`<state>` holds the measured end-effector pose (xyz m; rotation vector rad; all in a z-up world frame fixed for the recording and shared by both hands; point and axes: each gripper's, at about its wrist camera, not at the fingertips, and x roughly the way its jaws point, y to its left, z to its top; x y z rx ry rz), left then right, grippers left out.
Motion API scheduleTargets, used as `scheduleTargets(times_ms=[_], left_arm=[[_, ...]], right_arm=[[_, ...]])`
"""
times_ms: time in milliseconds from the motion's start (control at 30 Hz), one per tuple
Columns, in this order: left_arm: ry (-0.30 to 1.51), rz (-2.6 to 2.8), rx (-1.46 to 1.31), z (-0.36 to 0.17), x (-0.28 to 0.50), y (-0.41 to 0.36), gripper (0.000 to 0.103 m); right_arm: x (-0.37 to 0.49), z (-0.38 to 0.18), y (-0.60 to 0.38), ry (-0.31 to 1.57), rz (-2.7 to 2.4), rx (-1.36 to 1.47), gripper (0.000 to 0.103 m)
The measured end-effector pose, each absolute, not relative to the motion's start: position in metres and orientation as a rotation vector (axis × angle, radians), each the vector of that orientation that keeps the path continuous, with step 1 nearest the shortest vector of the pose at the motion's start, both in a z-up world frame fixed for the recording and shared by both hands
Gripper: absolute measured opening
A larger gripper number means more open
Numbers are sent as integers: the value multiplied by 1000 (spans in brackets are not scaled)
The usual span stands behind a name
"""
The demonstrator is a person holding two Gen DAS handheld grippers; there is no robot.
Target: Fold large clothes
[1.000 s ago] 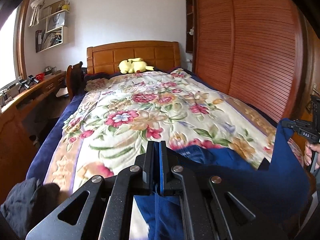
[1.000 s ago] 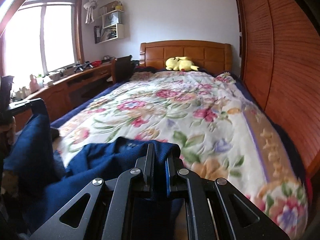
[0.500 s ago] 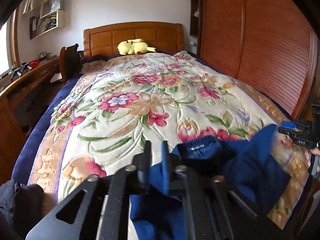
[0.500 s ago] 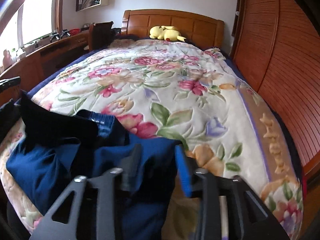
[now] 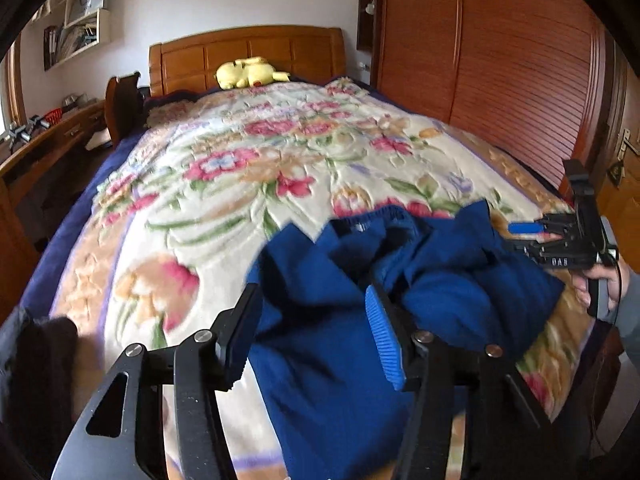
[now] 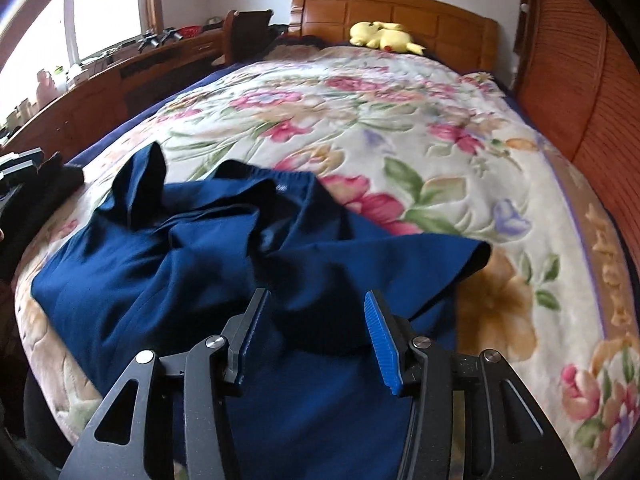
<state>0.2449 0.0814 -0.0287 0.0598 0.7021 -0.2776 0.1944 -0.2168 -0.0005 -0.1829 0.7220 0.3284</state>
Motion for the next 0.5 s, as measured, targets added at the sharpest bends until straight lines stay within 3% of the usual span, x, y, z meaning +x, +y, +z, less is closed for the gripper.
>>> scheduleTargets(times_ms=[200, 500], left_arm=[[745, -305, 38, -58, 224, 81, 55], [764, -305, -8, -75, 214, 92, 55]], right_arm=[[186, -5, -224, 776, 341, -232, 50], [247, -24, -234, 897, 247, -297, 50]])
